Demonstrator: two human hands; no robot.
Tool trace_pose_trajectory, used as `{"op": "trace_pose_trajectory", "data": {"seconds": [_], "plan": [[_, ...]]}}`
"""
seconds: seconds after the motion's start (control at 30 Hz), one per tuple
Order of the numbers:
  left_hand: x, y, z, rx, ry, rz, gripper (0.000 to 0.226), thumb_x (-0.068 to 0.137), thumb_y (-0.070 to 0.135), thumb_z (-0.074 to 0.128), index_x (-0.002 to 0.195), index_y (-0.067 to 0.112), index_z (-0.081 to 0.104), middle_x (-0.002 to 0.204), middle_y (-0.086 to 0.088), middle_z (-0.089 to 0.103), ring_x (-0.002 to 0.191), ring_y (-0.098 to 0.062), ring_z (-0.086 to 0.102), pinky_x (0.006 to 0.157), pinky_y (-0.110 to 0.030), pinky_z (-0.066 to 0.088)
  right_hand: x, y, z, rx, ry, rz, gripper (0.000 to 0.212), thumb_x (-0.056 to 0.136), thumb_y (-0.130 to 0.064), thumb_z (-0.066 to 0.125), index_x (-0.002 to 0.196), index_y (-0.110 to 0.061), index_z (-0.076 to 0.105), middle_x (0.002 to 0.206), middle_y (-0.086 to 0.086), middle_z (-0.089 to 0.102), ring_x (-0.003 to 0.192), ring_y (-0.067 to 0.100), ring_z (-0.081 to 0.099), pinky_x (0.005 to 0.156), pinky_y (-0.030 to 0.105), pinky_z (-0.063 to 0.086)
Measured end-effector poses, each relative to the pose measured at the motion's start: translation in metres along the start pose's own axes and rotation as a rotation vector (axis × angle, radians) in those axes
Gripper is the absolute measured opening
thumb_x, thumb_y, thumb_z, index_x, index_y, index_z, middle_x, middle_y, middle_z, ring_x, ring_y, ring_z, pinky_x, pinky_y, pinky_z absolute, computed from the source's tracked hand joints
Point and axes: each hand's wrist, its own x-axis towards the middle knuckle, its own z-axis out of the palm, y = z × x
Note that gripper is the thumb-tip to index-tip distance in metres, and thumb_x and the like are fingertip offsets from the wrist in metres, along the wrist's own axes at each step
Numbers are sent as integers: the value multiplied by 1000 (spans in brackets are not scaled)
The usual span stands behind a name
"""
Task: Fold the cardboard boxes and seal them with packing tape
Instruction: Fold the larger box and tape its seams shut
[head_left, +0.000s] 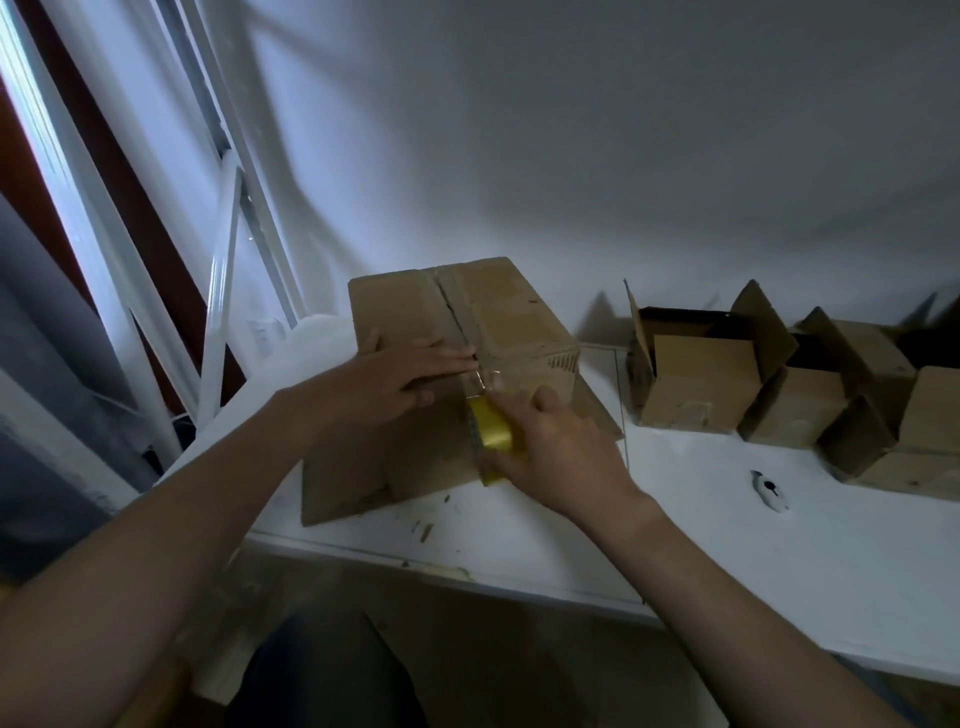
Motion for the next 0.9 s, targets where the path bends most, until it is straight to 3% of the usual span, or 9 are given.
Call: {"op": "trace_pose_trajectory", "data": {"seconds": [0.1, 0.2, 0.27, 0.37, 0.47, 0.57, 0.67, 0.8, 0.9], "plan": [[-9, -10, 5, -96, 132, -184, 59, 93, 39, 66, 138, 64, 36, 161, 16, 30, 153, -20, 18, 115, -73, 10, 34, 18, -9, -55, 164, -45, 50, 99, -68, 29, 137, -47, 54, 136, 2, 48, 122, 29, 44, 104, 50, 44], [-21, -11, 24, -193, 278, -414, 67, 81, 66, 63, 142, 57, 37, 167, 4, 17, 150, -32, 24, 112, -72, 25, 76, 45, -9, 27, -18, 6, 52, 103, -65, 20, 150, -52, 36, 168, -10, 10, 153, 34, 7, 122, 59, 4], [-28, -9, 38, -275, 339, -468, 73, 73, 80, 50, 141, 61, 30, 168, 6, 15, 150, -32, 28, 112, -72, 27, 90, 53, -6, 175, -116, 32, 50, 105, -60, 28, 153, -46, 35, 169, -11, 8, 154, 33, 12, 123, 53, 9], [-31, -9, 49, -326, 442, -452, 73, 72, 82, 46, 140, 63, 31, 166, 13, 20, 148, -26, 32, 113, -71, 27, 84, 47, -4, 267, -51, 33, 48, 105, -51, 42, 150, -36, 46, 166, -8, 23, 149, 25, 31, 122, 50, 23], [-33, -8, 49, -390, 494, -358, 54, 85, 56, 68, 137, 55, 50, 164, 17, 23, 149, -21, 30, 117, -66, 26, 65, 41, -6, 267, 41, 98, 44, 103, -46, 50, 145, -33, 54, 164, -5, 32, 143, 27, 41, 121, 49, 28], [-34, -7, 48, -415, 480, -266, 55, 91, 32, 73, 134, 53, 47, 161, 18, 28, 149, -18, 30, 119, -63, 26, 42, 34, -9, 152, 69, 126, 45, 102, -50, 49, 143, -35, 55, 162, -3, 35, 136, 30, 49, 117, 52, 33], [-33, -8, 44, -454, 455, -222, 56, 91, 24, 73, 133, 53, 48, 160, 19, 32, 148, -16, 31, 118, -58, 31, 32, 32, -15, 99, 41, 146, 43, 100, -52, 51, 139, -38, 59, 157, -6, 42, 131, 28, 54, 112, 47, 41], [-32, 0, 39, -492, 473, -223, 56, 91, 18, 73, 135, 46, 52, 158, 17, 36, 147, -14, 33, 119, -54, 32, 42, 30, -35, -40, 133, 68, 39, 100, -53, 46, 121, -35, 73, 122, -3, 71, 121, 27, 55, 99, 40, 45], [-35, 15, 31, -335, 411, -341, 51, 96, 24, 67, 140, 44, 50, 160, 12, 35, 151, -28, 23, 121, -59, 24, 64, 12, -39, 179, -46, -100, 44, 105, -51, 37, 136, -33, 63, 134, -7, 65, 131, 23, 50, 106, 40, 41]]}}
